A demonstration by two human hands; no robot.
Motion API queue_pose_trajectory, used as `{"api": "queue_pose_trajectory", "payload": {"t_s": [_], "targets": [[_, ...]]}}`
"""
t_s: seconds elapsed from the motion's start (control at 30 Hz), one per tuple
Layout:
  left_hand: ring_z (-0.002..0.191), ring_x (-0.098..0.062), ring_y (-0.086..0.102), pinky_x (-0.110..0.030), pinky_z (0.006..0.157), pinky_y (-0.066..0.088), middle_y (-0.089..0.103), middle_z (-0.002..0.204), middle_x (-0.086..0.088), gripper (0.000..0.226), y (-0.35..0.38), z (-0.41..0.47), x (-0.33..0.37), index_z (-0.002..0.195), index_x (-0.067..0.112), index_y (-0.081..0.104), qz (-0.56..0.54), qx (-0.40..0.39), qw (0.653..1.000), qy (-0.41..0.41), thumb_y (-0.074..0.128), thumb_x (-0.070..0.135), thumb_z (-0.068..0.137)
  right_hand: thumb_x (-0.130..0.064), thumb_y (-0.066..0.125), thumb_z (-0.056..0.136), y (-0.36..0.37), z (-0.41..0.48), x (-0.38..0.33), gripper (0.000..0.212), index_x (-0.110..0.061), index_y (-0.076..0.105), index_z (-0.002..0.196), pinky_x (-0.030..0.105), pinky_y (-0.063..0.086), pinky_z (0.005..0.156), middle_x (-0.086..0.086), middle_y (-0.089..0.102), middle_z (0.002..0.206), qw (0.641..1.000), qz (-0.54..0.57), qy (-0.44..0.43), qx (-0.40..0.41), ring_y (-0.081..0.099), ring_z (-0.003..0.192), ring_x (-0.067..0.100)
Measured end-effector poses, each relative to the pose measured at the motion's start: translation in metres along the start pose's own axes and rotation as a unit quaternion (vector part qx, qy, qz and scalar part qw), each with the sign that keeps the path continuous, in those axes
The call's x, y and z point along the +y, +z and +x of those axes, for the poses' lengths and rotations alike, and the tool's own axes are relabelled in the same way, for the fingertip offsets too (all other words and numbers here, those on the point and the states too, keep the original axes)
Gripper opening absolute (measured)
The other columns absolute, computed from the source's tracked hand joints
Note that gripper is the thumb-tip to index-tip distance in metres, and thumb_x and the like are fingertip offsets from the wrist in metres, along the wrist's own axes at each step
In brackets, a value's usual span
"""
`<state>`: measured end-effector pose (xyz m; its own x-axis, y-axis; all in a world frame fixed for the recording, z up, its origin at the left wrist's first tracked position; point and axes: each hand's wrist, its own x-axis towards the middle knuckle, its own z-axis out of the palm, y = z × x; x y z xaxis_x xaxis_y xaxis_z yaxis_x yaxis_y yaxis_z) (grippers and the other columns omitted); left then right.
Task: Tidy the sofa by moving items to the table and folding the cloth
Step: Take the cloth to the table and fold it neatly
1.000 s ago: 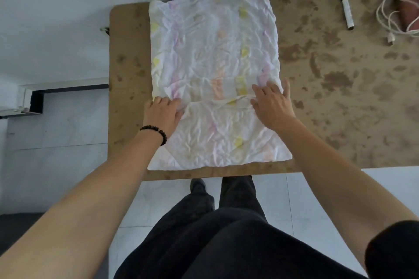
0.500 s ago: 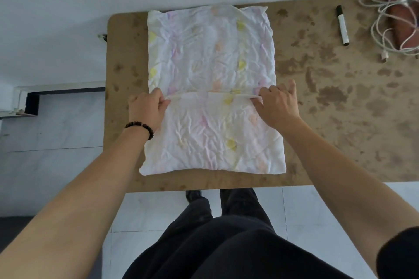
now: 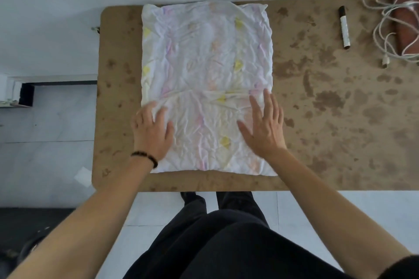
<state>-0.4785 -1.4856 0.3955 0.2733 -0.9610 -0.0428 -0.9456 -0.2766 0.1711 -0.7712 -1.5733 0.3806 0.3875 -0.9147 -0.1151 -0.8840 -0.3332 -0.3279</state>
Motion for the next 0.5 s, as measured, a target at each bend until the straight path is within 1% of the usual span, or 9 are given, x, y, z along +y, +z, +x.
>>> {"api": "queue_pose_trajectory", "payload": {"t_s": [0.07,0.13,0.17,0.23,0.27,0.3,0.37,0.43,0.5], "targets": [[0.13,-0.035,0.034,-0.06,0.109,0.019,0.037,0.14,-0.015,0.05,0.007,-0.042,-0.005,0.119,0.016,0.055,-0.002,-0.078,0.994,0.072,0.05,0.034,0.072,-0.06,0.049,0.09,0.009,-0.041,-0.006,0.089,-0.02,0.01,0.159,0.059,0.007,0.121,0.018,-0.002,0.165,0.997,0.011,-0.059,-0.053,-0.004,0.152,0.037],[0.146,-0.028,0.005,-0.062,0.114,-0.004,0.014,0.153,-0.01,0.075,0.013,-0.075,-0.018,0.133,0.028,0.038,0.008,-0.194,0.978,0.081,0.053,0.04,0.061,-0.063,0.051,0.079,0.019,-0.077,-0.01,0.102,-0.026,-0.002,0.159,0.065,0.003,0.118,0.015,-0.015,0.164,0.986,-0.02,-0.094,-0.137,-0.018,0.15,0.038],[0.147,-0.025,-0.013,-0.062,0.113,-0.01,-0.002,0.157,-0.007,0.088,0.016,-0.087,-0.026,0.141,0.033,0.024,0.025,-0.242,0.967,0.076,0.057,0.042,0.06,-0.062,0.051,0.077,0.024,-0.091,-0.012,0.106,-0.029,-0.01,0.158,0.066,-0.003,0.117,0.014,-0.024,0.162,0.98,-0.044,-0.08,-0.179,-0.026,0.147,0.038],[0.143,-0.023,-0.03,-0.064,0.111,-0.002,-0.025,0.158,-0.004,0.102,0.02,-0.097,-0.039,0.148,0.039,-0.001,0.064,-0.286,0.953,0.078,0.062,0.031,0.068,-0.048,0.055,0.08,0.027,-0.105,-0.011,0.106,-0.032,-0.019,0.155,0.065,-0.009,0.116,0.009,-0.034,0.159,0.971,-0.086,-0.018,-0.222,-0.034,0.143,0.039],[0.144,-0.022,-0.028,-0.063,0.112,0.008,-0.026,0.158,-0.004,0.102,0.02,-0.096,-0.044,0.15,0.038,-0.004,0.073,-0.282,0.954,0.077,0.06,0.017,0.074,-0.036,0.054,0.084,0.025,-0.105,-0.01,0.101,-0.032,-0.017,0.155,0.064,-0.001,0.117,0.007,-0.032,0.16,0.969,-0.1,0.01,-0.225,-0.03,0.144,0.04],[0.147,-0.021,-0.021,-0.059,0.114,0.019,-0.02,0.16,-0.003,0.098,0.019,-0.093,-0.046,0.153,0.034,-0.001,0.062,-0.268,0.959,0.072,0.055,0.002,0.078,-0.023,0.051,0.089,0.02,-0.104,-0.009,0.092,-0.03,-0.011,0.157,0.061,0.013,0.119,0.006,-0.024,0.162,0.969,-0.108,0.024,-0.221,-0.022,0.147,0.04],[0.15,-0.02,-0.004,-0.047,0.111,0.034,-0.003,0.163,-0.003,0.086,0.012,-0.083,-0.046,0.154,0.025,0.012,0.015,-0.247,0.967,0.061,0.045,-0.012,0.084,-0.004,0.043,0.095,0.007,-0.096,-0.01,0.075,-0.023,0.008,0.158,0.05,0.04,0.108,0.006,0.0,0.166,0.973,-0.101,0.025,-0.205,0.001,0.15,0.038],[0.149,-0.02,0.009,-0.039,0.11,0.037,0.013,0.162,-0.002,0.074,0.002,-0.076,-0.043,0.152,0.023,0.024,-0.006,-0.234,0.969,0.074,0.041,-0.011,0.088,0.0,0.041,0.096,-0.007,-0.091,-0.018,0.064,-0.021,0.027,0.154,0.045,0.047,0.102,0.005,0.023,0.162,0.978,-0.073,0.041,-0.189,0.02,0.148,0.032],[0.145,-0.019,0.022,-0.037,0.108,0.038,0.026,0.158,-0.001,0.067,-0.011,-0.076,-0.042,0.148,0.025,0.033,-0.005,-0.218,0.973,0.083,0.043,-0.007,0.09,-0.001,0.043,0.096,-0.019,-0.095,-0.028,0.057,-0.023,0.041,0.149,0.044,0.047,0.102,0.003,0.039,0.155,0.986,-0.049,0.073,-0.14,0.036,0.141,0.028]]}}
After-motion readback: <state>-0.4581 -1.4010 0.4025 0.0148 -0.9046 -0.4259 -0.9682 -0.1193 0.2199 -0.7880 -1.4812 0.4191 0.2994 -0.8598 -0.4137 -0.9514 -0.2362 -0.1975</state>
